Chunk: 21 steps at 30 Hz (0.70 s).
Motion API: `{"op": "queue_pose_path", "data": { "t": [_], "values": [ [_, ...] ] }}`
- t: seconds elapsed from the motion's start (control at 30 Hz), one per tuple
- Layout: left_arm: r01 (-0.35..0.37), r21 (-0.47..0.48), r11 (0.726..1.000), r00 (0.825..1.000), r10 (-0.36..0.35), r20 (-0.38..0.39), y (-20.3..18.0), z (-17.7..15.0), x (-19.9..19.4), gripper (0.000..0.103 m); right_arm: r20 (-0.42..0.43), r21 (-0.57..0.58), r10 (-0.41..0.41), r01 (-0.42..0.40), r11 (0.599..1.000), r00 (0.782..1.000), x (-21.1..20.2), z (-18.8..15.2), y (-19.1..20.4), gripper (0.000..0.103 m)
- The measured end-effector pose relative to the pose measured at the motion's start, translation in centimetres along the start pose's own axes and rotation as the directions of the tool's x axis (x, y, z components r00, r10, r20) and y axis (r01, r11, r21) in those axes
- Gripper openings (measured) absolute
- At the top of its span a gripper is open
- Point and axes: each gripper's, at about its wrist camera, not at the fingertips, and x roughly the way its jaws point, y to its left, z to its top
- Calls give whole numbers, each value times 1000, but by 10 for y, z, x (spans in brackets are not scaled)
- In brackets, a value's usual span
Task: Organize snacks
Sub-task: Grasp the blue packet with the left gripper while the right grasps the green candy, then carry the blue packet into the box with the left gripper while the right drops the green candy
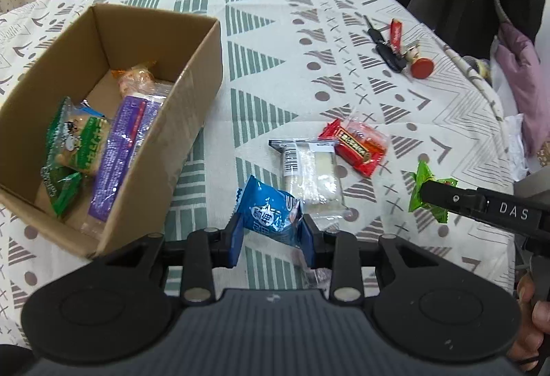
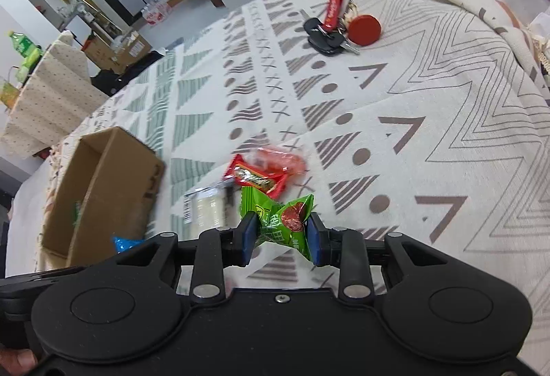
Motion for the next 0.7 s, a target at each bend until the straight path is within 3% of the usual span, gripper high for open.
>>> {"op": "queue_pose_path", "data": {
  "t": [0.3, 0.7],
  "values": [
    [24, 27, 999, 998, -26, 62, -2, -13, -41, 33, 50, -25, 29, -28, 999, 998, -34, -16, 27, 31],
    [17, 5, 1000, 991, -17, 135, 22, -11, -85, 33, 94, -67, 64, -58, 996, 994, -58, -25, 65, 31]
  ]
}}
